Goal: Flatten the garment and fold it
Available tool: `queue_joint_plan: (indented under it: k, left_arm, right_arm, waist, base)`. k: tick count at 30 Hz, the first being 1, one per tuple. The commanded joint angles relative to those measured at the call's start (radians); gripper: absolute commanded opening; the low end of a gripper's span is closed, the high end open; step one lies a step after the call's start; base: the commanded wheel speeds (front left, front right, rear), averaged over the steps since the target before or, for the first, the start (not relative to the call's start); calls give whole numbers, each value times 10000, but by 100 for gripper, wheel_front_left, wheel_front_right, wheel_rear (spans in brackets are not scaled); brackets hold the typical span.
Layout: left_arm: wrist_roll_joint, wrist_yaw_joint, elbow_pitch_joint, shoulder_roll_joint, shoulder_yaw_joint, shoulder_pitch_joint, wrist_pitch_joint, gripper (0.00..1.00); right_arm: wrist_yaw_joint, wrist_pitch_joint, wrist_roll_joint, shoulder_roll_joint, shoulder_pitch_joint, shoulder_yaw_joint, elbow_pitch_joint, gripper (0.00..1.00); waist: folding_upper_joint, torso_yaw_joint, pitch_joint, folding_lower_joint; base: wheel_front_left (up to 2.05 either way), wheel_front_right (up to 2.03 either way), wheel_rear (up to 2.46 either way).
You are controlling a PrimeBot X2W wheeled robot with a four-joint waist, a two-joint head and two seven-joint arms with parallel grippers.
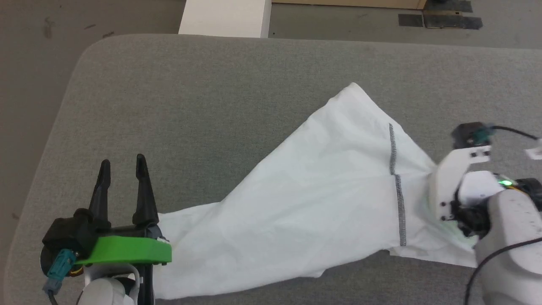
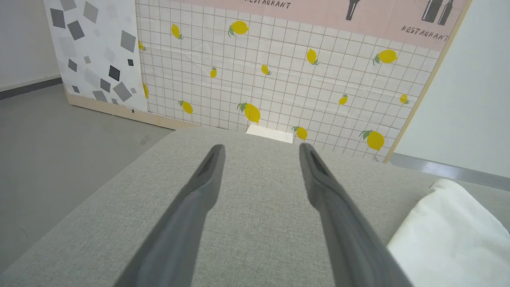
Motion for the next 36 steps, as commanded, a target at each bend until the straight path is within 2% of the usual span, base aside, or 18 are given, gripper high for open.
queue_joint_plan:
  k: [1,7,10,13,14,15,19,23,25,28,30,36]
  left_arm:
    - [160,-99,66,-87,27,-153,-46,100]
    - [177,-274,313,-240,54,-120,-46,100]
    - [140,-308,457,-237,26,-64,-34,100]
    - [78,-380,558,-196,-58,-99,137,100]
    - [13,-421,590,-191,-96,-142,270,100]
    - [-33,-469,613,-175,-140,-205,389,100]
    - [-326,-784,821,-232,-513,-827,1129,100]
    - [-577,-1167,1478,-335,-1187,-1989,2531,100]
    - [-720,-1295,2086,-418,-1618,-2647,3661,100]
    - [-639,-1311,3250,-380,-2357,-3563,5903,100]
    - [-409,-1302,3824,-298,-2792,-4087,7033,100]
    - [-380,-1558,5191,-427,-3603,-4660,8729,100]
  right_arm:
    - [-17,-177,124,-270,30,-407,-103,0]
    - [-17,-635,53,-708,575,-2932,-1074,0]
    - [-17,-464,-216,-551,1164,-4243,-1504,0]
    - [-17,-195,-390,-123,1674,-4966,-1887,0]
    - [-17,-260,-290,46,1770,-5000,-2068,67]
    - [-17,-439,-186,154,1816,-5001,-2228,100]
    - [-17,-2041,264,461,1962,-4982,-2972,100]
    - [-17,-3213,413,619,2226,-4871,-3246,100]
    - [-17,-3392,473,652,2391,-4728,-3249,100]
    - [-17,-3480,614,674,2561,-4401,-3233,100]
    - [-17,-3488,733,679,2612,-4208,-3207,100]
    - [-17,-3535,993,683,2621,-3712,-3011,100]
  waist:
    - [0,-19,-22,-1]
    - [0,-143,-216,-1]
    - [0,-268,-322,-1]
    - [0,-455,-432,-1]
    - [0,-552,-463,-1]
    - [0,-620,-486,-1]
    - [0,-843,-621,-1]
    - [0,-986,-711,-1]
    - [0,-1037,-724,-1]
    - [0,-1202,-705,-1]
    - [0,-1310,-641,-1]
    - [0,-1610,-409,-1]
  base:
    - [0,0,0]
    - [0,0,0]
    - [0,0,0]
    - [0,0,0]
    - [0,0,0]
    - [0,0,0]
    - [0,0,0]
    - [0,0,0]
    - [0,0,0]
    - [0,0,0]
    - [0,0,0]
    - [0,0,0]
